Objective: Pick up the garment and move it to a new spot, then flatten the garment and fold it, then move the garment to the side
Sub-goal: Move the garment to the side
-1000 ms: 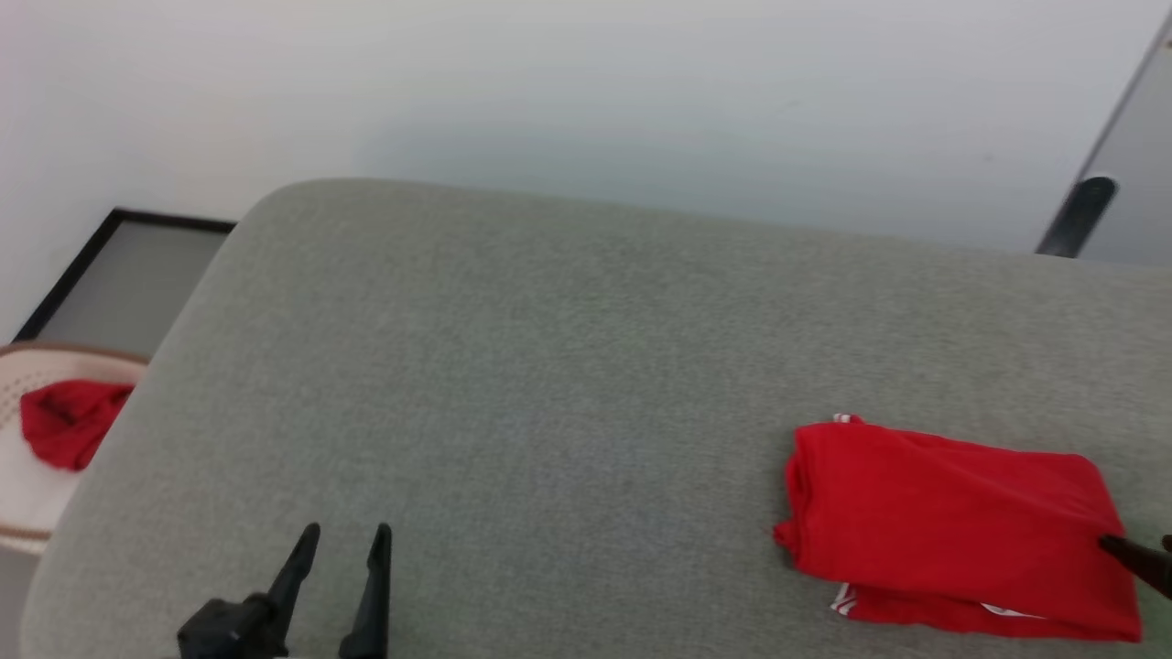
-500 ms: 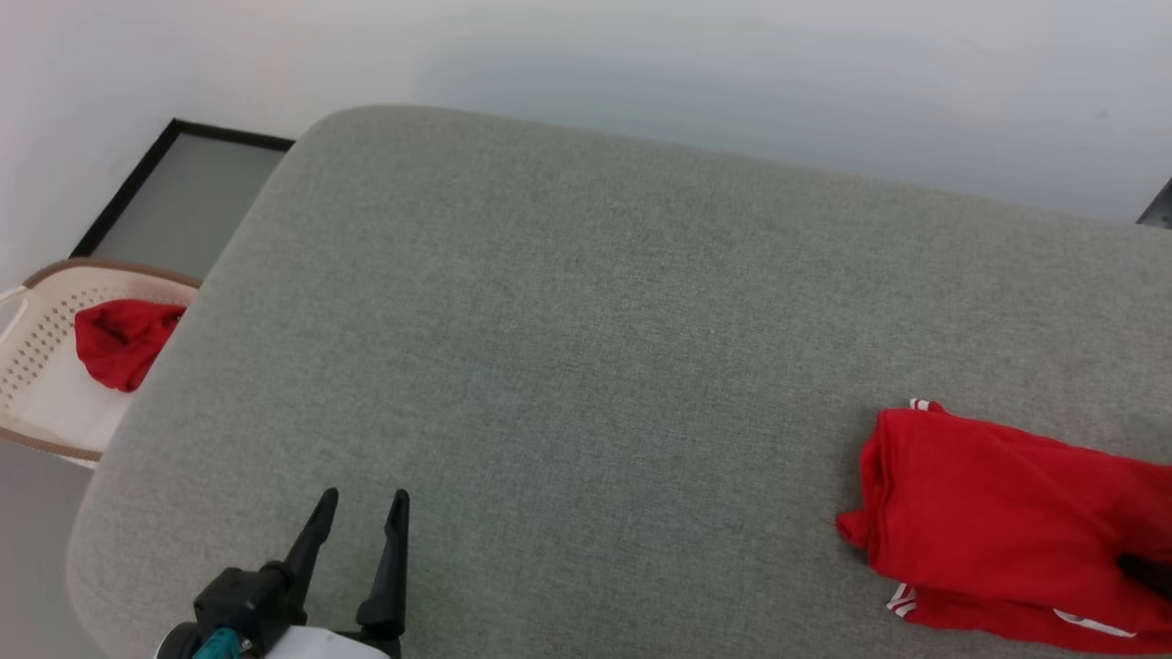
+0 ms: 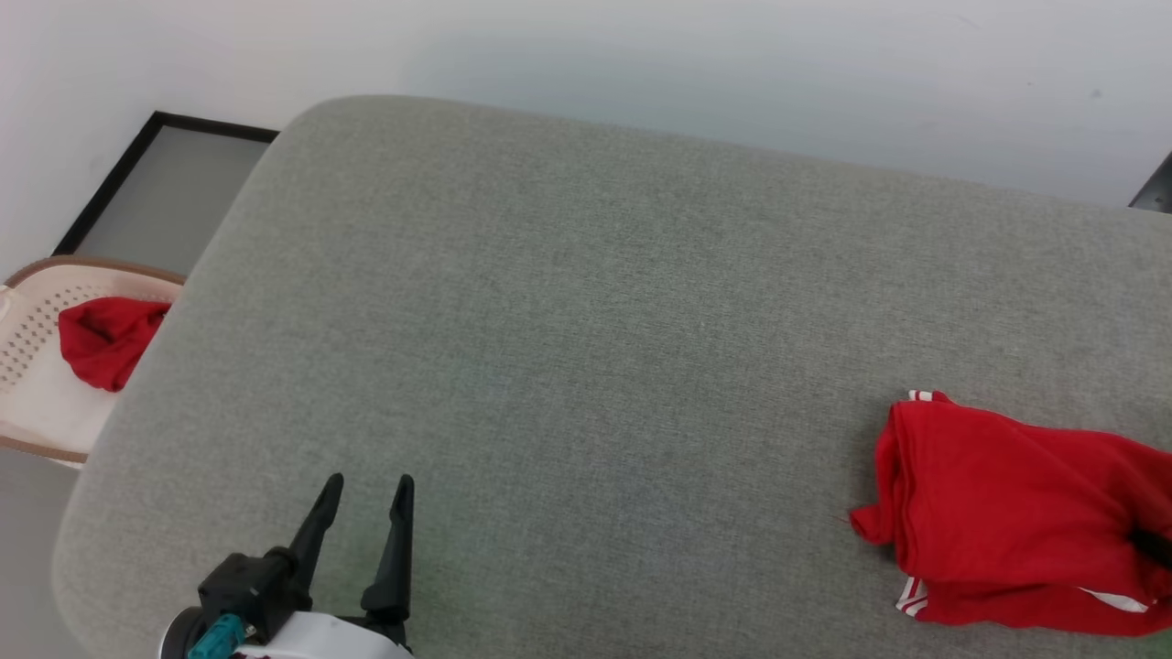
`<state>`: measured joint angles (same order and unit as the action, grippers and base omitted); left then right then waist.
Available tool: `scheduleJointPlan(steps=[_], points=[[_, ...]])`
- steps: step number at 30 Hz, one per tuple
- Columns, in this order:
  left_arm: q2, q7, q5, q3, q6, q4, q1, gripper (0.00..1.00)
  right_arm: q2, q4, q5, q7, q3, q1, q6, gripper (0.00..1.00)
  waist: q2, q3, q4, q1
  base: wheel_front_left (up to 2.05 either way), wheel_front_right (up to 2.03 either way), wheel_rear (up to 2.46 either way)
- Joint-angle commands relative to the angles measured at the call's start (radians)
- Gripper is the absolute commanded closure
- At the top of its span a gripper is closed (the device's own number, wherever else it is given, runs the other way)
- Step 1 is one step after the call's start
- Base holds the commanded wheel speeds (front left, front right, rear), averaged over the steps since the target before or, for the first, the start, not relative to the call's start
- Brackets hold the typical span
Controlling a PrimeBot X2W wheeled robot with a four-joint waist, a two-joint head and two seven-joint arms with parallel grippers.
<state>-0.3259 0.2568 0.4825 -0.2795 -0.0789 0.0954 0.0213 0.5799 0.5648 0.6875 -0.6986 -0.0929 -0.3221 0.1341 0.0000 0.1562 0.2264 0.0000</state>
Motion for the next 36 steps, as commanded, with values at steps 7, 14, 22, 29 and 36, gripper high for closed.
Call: scheduleJointPlan(steps=[7, 14, 22, 29, 36], points=[[0.010, 0.006, -0.008, 0.006, 0.011, 0.004, 0.013, 0.00, -0.026, 0.023, 0.047, 0.048, -0.007, 0.023, -0.006, 1.00, 0.0000, -0.008, -0.035, 0.0000, 0.00, 0.00, 0.00], [0.020, 0.008, -0.016, 0.010, 0.019, -0.008, 0.024, 0.00, 0.034, -0.045, 0.086, 0.104, 0.045, 0.020, -0.004, 1.00, 0.0000, 0.006, -0.130, 0.0000, 0.00, 0.00, 0.00], [0.008, 0.007, -0.037, 0.002, 0.038, -0.022, 0.080, 0.00, 0.111, -0.061, 0.095, 0.133, 0.122, -0.023, -0.004, 1.00, 0.0000, 0.057, -0.254, 0.0000, 0.00, 0.00, 0.00], [-0.012, -0.014, -0.061, -0.016, 0.053, -0.038, 0.167, 0.00, 0.159, -0.029, 0.042, 0.189, 0.176, -0.098, -0.004, 1.00, 0.0000, 0.124, -0.315, 0.0000, 0.00, 0.00, 0.00], [-0.039, -0.042, -0.080, -0.019, 0.058, -0.070, 0.228, 0.00, 0.158, 0.055, -0.076, 0.274, 0.176, -0.187, -0.004, 1.00, 0.0000, 0.185, -0.338, 0.0000, 0.00, 0.00, 0.00]])
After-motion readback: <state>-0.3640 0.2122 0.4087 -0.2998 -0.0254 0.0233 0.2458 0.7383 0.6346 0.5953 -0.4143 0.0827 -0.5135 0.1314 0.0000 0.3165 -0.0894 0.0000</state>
